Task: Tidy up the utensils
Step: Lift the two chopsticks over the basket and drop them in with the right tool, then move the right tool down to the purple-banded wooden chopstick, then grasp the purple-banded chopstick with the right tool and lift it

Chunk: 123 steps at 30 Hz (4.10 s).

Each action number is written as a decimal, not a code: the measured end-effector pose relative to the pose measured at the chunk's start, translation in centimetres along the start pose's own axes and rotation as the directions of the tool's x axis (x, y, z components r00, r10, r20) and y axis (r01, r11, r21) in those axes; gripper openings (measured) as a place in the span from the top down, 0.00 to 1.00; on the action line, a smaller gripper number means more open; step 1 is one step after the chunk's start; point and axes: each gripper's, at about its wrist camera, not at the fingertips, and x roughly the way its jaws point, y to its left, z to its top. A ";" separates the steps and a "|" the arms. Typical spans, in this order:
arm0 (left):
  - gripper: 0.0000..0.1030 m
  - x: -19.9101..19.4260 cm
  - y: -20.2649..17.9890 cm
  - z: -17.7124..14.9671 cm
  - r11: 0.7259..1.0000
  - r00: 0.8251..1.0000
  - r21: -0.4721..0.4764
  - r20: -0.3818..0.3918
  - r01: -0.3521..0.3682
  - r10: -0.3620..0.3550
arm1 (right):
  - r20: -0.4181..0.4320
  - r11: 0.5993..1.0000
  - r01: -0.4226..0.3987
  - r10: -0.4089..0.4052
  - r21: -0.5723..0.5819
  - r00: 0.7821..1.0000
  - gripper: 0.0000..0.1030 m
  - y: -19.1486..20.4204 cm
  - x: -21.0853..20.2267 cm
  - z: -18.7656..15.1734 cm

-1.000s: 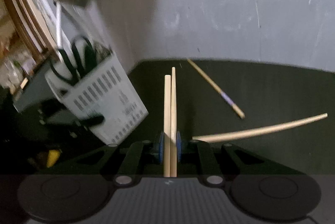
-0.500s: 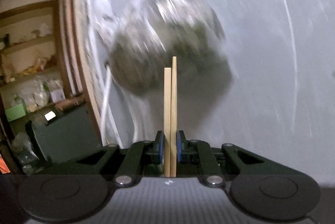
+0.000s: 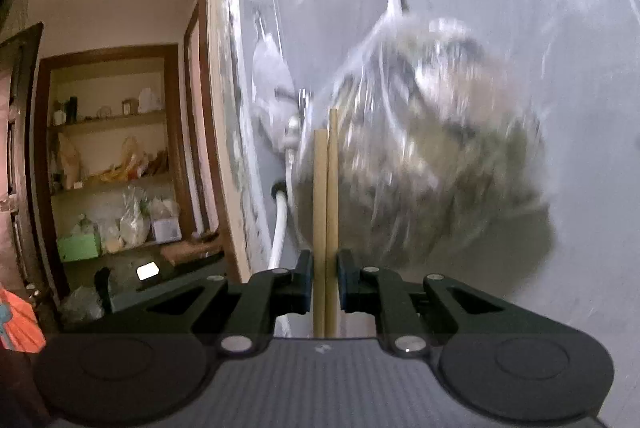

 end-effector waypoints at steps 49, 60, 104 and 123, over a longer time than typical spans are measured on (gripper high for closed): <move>0.24 0.0 0.0 0.0 1.000 1.000 0.001 0.001 -0.001 0.001 | -0.588 0.868 0.486 -0.447 -0.103 0.674 0.00 -10.3 -3.4 -12.4; 0.24 0.0 -0.1 -0.1 1.000 1.000 0.003 -0.002 -0.002 0.002 | -0.688 0.913 0.362 -0.387 -0.190 0.614 0.00 -16.1 3.0 -14.7; 0.24 0.0 0.0 0.0 1.000 1.000 0.007 -0.005 -0.003 0.003 | -0.797 0.931 0.109 -0.355 -0.347 0.488 0.93 -20.4 -1.0 -15.4; 0.24 0.0 -0.1 0.0 1.000 1.000 0.011 -0.006 -0.005 0.005 | -0.849 0.891 -0.055 -0.408 -0.451 0.336 0.76 -19.8 -7.0 -14.5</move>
